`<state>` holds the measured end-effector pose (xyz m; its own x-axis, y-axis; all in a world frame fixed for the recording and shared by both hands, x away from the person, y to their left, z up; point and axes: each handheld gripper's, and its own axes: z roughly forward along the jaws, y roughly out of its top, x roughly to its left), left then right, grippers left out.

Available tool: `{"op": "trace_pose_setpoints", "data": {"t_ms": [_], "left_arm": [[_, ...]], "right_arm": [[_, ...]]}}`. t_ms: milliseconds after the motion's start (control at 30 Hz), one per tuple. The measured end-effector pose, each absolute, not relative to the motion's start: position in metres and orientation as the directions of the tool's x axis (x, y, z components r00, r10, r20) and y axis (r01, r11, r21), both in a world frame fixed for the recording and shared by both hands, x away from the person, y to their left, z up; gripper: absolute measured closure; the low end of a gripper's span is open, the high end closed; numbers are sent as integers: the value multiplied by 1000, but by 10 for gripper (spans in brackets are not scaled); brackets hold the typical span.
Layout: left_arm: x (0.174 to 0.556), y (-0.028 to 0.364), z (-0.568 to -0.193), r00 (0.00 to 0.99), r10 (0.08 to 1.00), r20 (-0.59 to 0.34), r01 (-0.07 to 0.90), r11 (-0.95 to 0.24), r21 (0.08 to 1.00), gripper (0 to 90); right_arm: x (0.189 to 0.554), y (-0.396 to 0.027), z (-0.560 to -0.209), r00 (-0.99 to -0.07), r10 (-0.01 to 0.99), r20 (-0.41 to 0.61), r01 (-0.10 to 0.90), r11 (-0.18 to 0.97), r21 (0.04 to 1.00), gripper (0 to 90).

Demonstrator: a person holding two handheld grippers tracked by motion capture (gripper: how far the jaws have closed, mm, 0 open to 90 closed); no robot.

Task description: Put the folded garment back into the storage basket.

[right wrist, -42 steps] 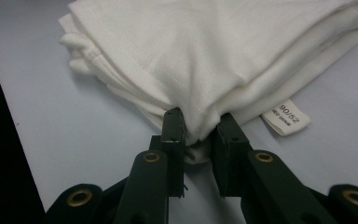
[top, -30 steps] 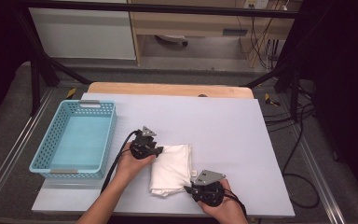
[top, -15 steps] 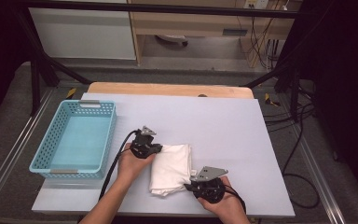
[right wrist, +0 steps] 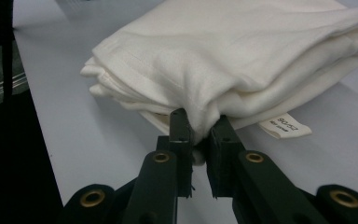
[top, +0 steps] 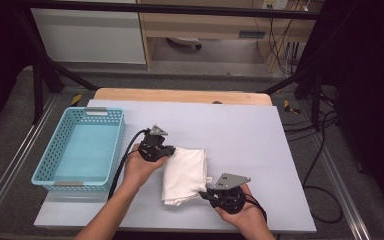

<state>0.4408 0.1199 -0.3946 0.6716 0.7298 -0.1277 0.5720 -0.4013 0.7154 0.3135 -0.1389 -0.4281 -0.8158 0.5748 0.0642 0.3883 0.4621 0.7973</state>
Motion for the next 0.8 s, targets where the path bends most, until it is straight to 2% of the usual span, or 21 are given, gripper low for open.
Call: {"op": "trace_pose_setpoints", "data": {"t_ms": [633, 800], "left_arm": [[452, 113, -366, 688, 723, -66, 542, -450, 710, 843], [455, 116, -361, 685, 724, -76, 546, -442, 712, 843]], "right_arm": [[334, -142, -419, -824, 549, 141, 415, 415, 810, 823], [338, -140, -414, -826, 543, 147, 415, 412, 811, 823]]}}
